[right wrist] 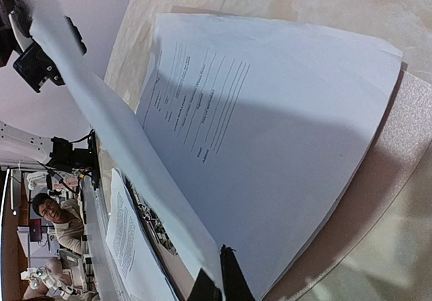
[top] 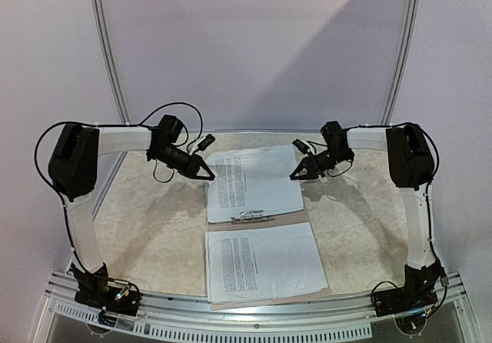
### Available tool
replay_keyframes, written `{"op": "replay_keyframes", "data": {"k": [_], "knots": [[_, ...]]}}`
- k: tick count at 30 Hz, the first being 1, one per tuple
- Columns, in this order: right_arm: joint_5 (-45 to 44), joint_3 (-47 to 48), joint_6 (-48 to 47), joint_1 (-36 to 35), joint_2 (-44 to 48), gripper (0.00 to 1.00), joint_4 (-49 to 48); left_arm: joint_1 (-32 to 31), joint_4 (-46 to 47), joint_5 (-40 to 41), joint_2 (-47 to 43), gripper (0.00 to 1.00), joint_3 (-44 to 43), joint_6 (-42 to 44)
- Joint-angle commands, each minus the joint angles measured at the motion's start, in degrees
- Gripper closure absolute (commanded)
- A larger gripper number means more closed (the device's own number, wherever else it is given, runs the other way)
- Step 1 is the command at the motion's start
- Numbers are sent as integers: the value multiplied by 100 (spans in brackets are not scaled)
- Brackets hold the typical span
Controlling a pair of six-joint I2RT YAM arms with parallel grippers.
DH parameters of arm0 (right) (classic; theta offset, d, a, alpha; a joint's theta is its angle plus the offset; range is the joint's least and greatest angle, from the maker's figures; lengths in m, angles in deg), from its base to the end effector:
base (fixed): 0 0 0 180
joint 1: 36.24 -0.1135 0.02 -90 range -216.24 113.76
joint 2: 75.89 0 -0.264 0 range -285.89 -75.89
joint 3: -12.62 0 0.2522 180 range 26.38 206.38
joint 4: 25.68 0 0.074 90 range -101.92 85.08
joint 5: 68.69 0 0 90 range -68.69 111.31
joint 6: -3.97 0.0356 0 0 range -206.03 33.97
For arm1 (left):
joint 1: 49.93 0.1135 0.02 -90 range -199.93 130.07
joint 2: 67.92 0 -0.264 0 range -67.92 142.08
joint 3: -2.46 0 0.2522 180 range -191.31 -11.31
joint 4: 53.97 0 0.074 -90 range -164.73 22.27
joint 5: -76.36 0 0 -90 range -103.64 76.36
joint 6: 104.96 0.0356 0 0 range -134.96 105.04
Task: Put the files into the folder
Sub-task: Place the file on the spring clip of the folder.
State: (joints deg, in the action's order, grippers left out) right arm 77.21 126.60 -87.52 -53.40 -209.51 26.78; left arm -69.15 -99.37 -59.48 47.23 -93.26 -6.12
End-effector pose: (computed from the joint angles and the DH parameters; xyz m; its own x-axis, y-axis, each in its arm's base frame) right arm 0.4390 0.1664 0.1304 -0.8983 -0.2926 -0.3277 -0.4321 0.4531 0.7797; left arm 0.3807 -0.1598 0.1792 -0.7649 0.3801 -0.5200 0.6426 0.5050 -0.5762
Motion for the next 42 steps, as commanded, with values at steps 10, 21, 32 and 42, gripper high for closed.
{"op": "replay_keyframes", "data": {"k": [10,21,32,42], "knots": [[-243,-112,-27,131,-277,100,132,46,-194,272,297,100,-202,55],[-284,-73,69,121,-353,100,23,53,-242,430,394,94,-216,26],[-148,-91,-31,-4,-340,100,75,50,-247,545,480,94,-207,8],[-13,86,-691,-32,-394,100,662,154,-129,1176,405,79,-172,-181]]}}
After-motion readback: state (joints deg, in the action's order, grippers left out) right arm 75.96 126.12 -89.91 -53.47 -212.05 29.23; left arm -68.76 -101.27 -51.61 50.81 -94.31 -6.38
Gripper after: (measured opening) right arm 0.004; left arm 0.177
